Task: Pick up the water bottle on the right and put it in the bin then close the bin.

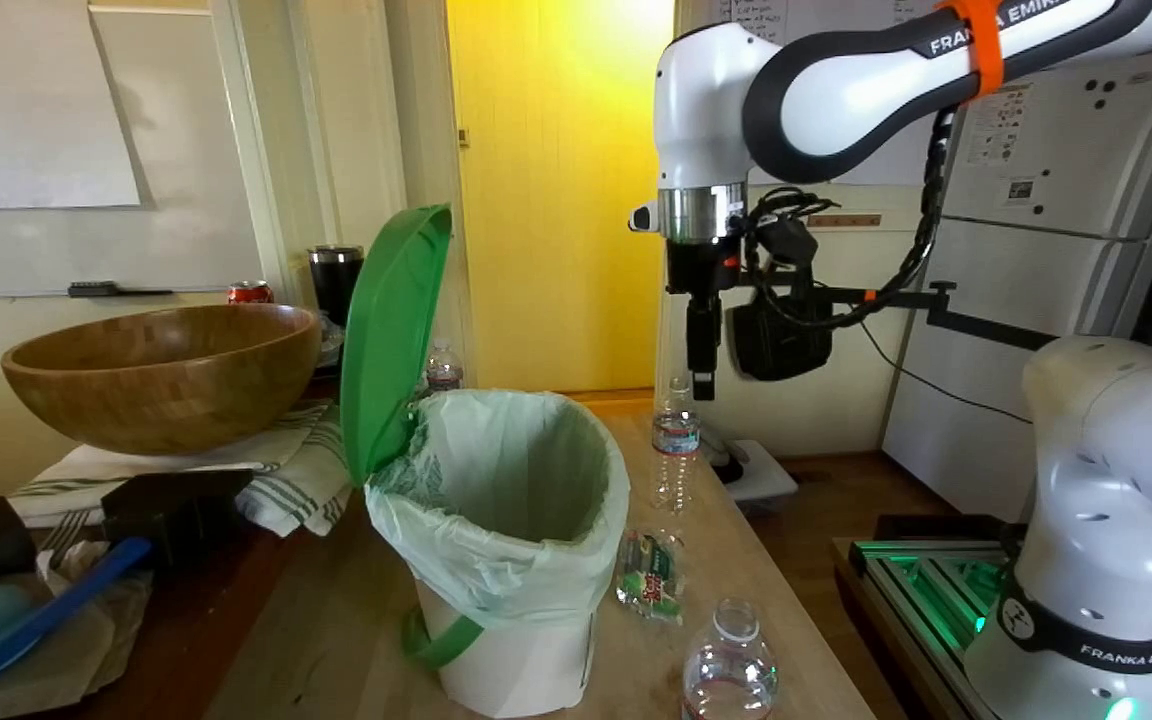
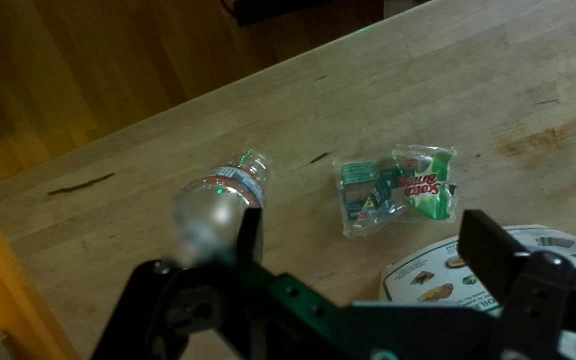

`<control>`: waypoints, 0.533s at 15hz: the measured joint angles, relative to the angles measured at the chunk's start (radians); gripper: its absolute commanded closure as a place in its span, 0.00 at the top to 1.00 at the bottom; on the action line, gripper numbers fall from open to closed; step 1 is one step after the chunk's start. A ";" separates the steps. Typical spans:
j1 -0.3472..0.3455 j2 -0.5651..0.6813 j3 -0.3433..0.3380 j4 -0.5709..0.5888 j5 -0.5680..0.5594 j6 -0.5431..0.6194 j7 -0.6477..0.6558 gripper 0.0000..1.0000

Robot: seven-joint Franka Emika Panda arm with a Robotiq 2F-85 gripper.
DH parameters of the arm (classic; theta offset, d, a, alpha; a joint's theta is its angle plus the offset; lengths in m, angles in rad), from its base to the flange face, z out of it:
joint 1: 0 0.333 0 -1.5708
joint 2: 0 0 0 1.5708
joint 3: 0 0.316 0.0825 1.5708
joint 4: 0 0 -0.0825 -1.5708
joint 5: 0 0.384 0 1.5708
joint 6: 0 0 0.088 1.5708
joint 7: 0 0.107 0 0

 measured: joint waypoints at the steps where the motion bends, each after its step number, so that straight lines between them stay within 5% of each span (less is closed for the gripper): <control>1: -0.005 -0.012 -0.004 0.000 0.000 0.004 0.000 1.00; 8: -0.031 -0.040 -0.079 -0.012 0.000 0.087 -0.080 1.00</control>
